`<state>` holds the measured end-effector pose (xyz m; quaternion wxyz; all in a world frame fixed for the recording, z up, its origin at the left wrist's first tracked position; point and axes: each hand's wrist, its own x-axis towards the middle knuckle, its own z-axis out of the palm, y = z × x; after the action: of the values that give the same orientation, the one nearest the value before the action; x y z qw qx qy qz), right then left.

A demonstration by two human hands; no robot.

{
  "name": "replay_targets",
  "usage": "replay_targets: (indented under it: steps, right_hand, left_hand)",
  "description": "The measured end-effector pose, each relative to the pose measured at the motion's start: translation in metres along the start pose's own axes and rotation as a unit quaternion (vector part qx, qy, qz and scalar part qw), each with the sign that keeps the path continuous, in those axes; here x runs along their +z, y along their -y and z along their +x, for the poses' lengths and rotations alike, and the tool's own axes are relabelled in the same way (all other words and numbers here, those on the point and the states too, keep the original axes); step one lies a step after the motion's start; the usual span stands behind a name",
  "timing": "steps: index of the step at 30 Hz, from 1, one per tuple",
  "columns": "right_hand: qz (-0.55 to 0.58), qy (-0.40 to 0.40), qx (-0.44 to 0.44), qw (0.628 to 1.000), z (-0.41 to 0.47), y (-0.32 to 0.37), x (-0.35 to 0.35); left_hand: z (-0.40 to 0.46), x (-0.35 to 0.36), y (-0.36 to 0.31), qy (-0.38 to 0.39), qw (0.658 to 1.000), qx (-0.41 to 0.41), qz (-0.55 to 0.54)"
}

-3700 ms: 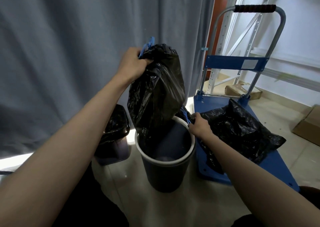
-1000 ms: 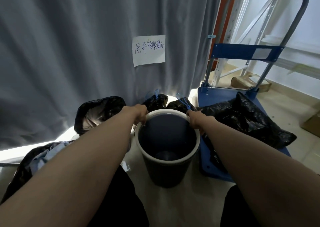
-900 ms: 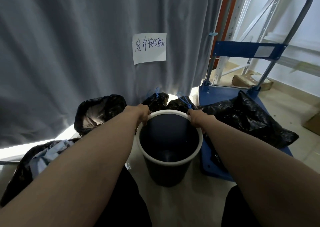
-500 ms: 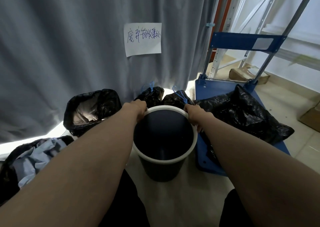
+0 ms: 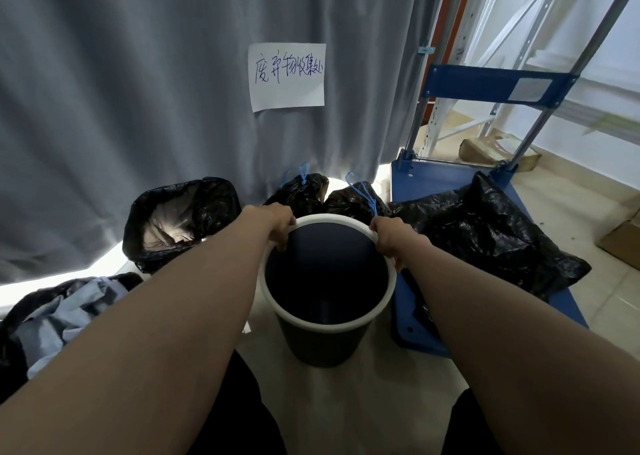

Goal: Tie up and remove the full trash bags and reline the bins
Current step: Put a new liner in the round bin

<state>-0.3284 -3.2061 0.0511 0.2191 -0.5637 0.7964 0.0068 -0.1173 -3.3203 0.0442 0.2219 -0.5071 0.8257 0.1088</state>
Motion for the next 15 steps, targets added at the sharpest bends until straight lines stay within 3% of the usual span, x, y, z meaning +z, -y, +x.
replay_targets:
  steps: [6,9,15]
  right_hand:
    - [-0.005,-0.014,-0.011,1.000,-0.004,-0.001,0.007]
    - [-0.026,0.031,-0.021,0.999,-0.009,-0.003,0.005]
    - [-0.168,0.137,-0.036,0.976,-0.024,-0.014,-0.001]
  left_hand:
    - [-0.021,-0.005,-0.010,0.030,0.999,0.019,0.022]
    - [-0.035,-0.009,-0.023,0.061,0.998,0.024,0.023]
    - [-0.062,0.004,-0.037,0.119,0.990,-0.014,0.071]
